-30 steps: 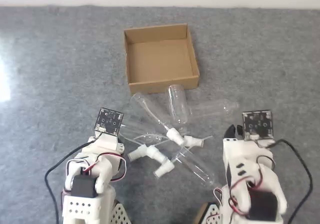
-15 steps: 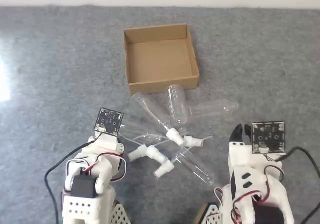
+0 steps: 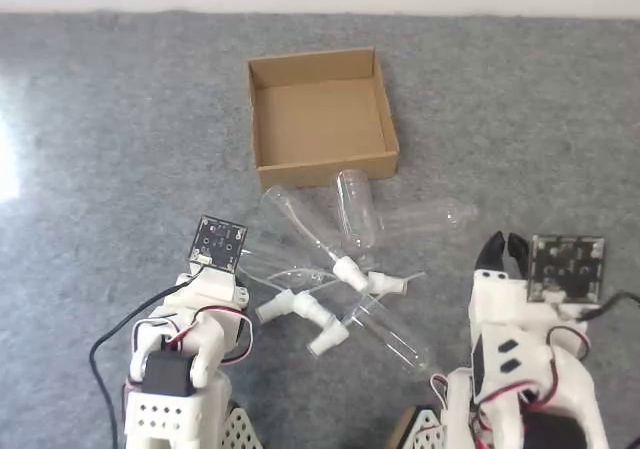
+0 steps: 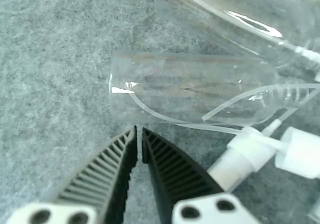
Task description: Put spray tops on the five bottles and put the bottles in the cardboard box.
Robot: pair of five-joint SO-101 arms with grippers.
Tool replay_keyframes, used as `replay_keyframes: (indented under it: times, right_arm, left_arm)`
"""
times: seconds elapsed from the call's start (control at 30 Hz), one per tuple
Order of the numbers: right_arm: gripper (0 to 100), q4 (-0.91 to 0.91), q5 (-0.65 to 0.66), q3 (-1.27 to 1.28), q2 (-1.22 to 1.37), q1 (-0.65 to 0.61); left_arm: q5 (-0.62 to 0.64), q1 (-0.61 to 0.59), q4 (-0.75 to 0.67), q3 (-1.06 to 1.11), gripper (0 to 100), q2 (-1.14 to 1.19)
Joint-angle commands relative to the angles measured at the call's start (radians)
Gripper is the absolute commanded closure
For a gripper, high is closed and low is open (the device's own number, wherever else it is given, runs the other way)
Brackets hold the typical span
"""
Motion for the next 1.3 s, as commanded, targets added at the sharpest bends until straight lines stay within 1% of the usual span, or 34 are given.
replay_keyframes:
  times: [0.0, 0.2, 0.3, 0.43, 0.53, 0.6, 0.77, 0.97, 1.07, 1.13, 1.27]
  right_arm:
    - [97.1, -0.015, -0.051, -0.097, 0.107, 0.013]
    - [96.8, -0.015, -0.160, -0.190, 0.183, 0.013]
    - [96.8, -0.013, -0.186, -0.218, 0.251, 0.013]
    - [96.7, 0.008, -0.193, -0.261, 0.406, 0.015]
    - [96.7, 0.042, -0.272, -0.298, 0.545, 0.005]
    - [96.7, 0.048, -0.301, -0.316, 0.625, 0.005]
    - [96.6, 0.041, -0.356, -0.344, 0.777, 0.004]
    - [96.6, -0.021, -0.480, -0.339, 0.880, 0.004]
    - [96.4, -0.048, -0.516, -0.342, 0.938, -0.028]
    - [93.5, -0.053, -0.539, -0.342, 0.981, -0.067]
    - [81.9, -0.054, -0.634, -0.356, 1.073, -0.134]
  left_arm:
    - [-0.005, -0.005, 0.003, -0.010, 98, -0.023]
    - [-0.005, -0.005, 0.003, -0.010, 98, -0.023]
    - [-0.005, -0.005, 0.003, -0.010, 98, -0.023]
    - [-0.005, -0.005, 0.003, -0.010, 98, -0.023]
    - [-0.005, -0.005, 0.003, -0.010, 98, -0.023]
    - [-0.005, -0.005, 0.003, -0.010, 98, -0.023]
    - [-0.005, -0.005, 0.003, -0.010, 98, -0.023]
    - [-0.005, -0.005, 0.003, -0.010, 98, -0.023]
    - [-0.005, -0.005, 0.003, -0.010, 98, -0.023]
    - [-0.005, -0.005, 0.003, -0.010, 98, -0.023]
    - [-0.005, -0.005, 0.003, -0.010, 98, -0.023]
